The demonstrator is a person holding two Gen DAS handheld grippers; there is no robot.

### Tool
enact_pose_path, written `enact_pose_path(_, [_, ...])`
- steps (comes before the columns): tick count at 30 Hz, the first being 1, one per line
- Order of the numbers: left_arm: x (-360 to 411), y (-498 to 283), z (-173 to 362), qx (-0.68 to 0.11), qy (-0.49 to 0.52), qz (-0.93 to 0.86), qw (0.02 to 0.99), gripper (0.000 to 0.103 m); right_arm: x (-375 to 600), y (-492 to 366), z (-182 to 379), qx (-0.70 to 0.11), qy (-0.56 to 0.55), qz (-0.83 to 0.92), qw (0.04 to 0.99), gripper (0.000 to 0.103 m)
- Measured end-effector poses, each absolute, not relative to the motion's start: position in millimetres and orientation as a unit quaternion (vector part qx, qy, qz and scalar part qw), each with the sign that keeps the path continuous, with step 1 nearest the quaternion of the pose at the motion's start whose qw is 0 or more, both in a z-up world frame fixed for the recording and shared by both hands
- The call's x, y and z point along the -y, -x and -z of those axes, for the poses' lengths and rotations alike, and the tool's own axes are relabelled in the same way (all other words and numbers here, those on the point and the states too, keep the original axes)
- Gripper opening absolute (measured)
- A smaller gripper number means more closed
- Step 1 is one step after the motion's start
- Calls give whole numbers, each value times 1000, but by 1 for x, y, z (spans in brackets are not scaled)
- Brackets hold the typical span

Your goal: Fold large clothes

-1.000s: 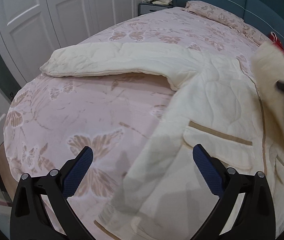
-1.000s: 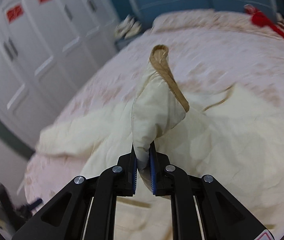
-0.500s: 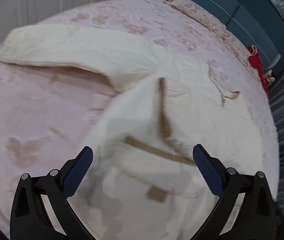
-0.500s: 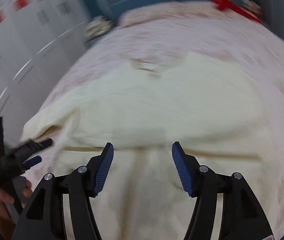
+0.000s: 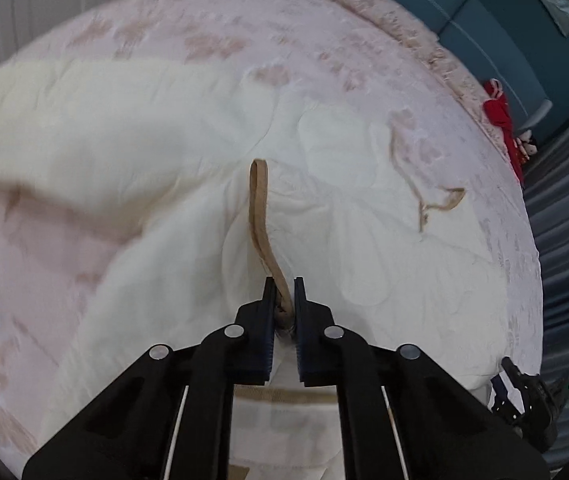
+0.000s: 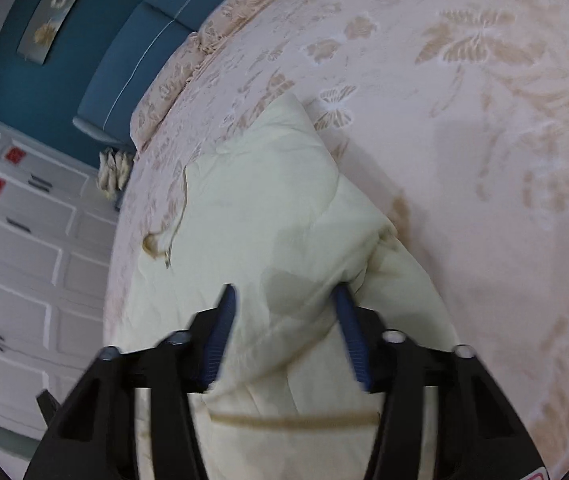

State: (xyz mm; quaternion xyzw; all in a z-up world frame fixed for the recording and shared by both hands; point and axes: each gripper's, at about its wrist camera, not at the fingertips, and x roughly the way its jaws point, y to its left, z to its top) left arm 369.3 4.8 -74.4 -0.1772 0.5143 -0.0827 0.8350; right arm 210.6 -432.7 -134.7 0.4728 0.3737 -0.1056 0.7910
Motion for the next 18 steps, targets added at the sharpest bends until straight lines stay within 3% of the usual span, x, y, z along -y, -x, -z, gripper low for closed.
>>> enact_pose_path(1, [-3,-373,61,-496,162,88,849,6,434,-217,132,-374,-468,100,794,9])
enact_pose_path(7, [2,-364,-11,-370,107,105,917,5,399,-204,42,-268,-331,77,901,7])
enact_pose_path(9, [8,-365,4,-375,72,91,920,6,398,-214,60,-299,-300,94,901,6])
enact_pose_path(13, [22,-374,98,-486,31,66,871,6,411,-227,127,-386,-317,136,856,6])
enact_pose_path(18, [23,-368,129,-489,19,51,871,6,407,-236,145,-409,-299,142,850,6])
